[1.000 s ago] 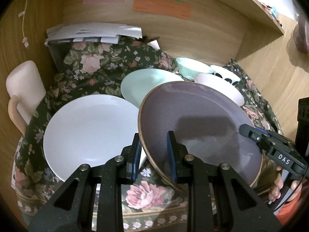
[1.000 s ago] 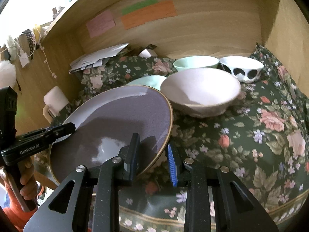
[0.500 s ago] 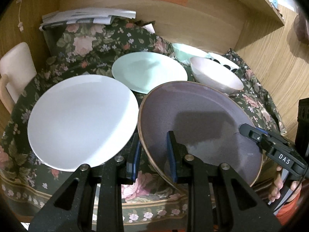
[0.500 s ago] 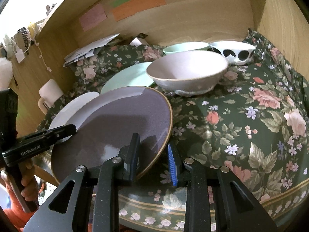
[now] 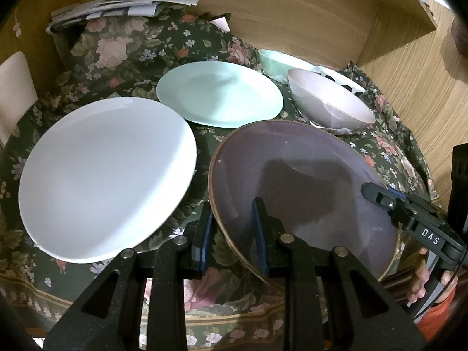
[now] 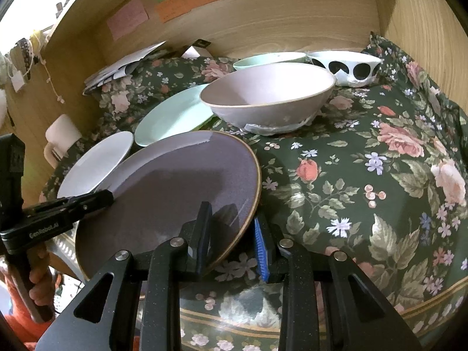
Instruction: Organize plates and bowls
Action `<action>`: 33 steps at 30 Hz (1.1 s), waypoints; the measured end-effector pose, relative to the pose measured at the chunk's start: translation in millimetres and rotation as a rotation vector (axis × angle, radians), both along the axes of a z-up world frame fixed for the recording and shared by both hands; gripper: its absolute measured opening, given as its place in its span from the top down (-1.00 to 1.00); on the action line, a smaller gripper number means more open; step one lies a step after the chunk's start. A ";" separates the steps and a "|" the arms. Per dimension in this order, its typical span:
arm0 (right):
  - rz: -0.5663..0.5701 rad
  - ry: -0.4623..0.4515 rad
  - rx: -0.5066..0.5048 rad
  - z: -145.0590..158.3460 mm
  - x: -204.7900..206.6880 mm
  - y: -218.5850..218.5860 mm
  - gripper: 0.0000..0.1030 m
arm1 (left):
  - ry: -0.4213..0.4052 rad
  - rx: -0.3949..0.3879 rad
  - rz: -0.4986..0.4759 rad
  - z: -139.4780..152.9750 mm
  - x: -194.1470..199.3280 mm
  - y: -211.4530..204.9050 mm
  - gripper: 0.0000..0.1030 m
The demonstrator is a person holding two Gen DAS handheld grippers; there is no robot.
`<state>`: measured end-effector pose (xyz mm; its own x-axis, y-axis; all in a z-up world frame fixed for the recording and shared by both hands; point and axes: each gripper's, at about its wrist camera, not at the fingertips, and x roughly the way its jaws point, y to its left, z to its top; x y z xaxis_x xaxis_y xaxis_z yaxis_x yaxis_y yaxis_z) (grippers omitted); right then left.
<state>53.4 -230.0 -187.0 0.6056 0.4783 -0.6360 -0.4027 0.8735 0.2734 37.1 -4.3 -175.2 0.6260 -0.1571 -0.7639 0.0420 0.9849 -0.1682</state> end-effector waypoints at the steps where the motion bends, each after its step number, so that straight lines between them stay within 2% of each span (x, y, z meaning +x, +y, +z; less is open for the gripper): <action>1: 0.002 0.003 0.000 -0.3 1.1 -0.7 0.53 | 0.002 0.000 -0.001 -1.0 1.2 0.2 0.49; 12: 0.008 0.014 -0.010 -3.4 8.8 -5.0 0.52 | -0.001 0.033 -0.023 -5.8 4.0 -5.6 0.48; 17: -0.004 -0.002 -0.043 -0.3 6.3 -4.8 0.52 | -0.049 0.117 -0.014 -1.2 -0.1 -9.7 0.48; 21: -0.022 -0.005 -0.041 3.5 4.5 -9.8 0.45 | -0.051 0.110 -0.013 1.6 0.2 -6.8 0.47; 24: -0.032 -0.019 -0.039 10.4 1.1 -12.5 0.38 | -0.056 0.099 0.006 5.5 0.0 -1.2 0.35; 26: -0.035 -0.042 -0.044 17.2 -1.3 -12.2 0.26 | -0.067 0.085 0.002 11.1 -2.1 2.1 0.24; 28: -0.034 -0.072 -0.050 25.0 -3.9 -10.1 0.13 | -0.094 0.087 0.006 18.2 -4.5 4.3 0.02; 32: -0.023 -0.135 -0.053 41.1 -9.3 -3.7 0.01 | -0.160 0.086 0.015 36.3 -11.4 9.4 -0.06; 33: -0.019 -0.142 -0.051 43.1 -9.8 -2.0 -0.01 | -0.174 0.086 0.017 41.0 -13.3 10.7 -0.13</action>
<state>43.6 -232.0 -143.9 0.6998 0.4350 -0.5666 -0.4173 0.8927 0.1699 23.8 6.4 -134.3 0.7517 -0.0843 -0.6541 0.0463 0.9961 -0.0751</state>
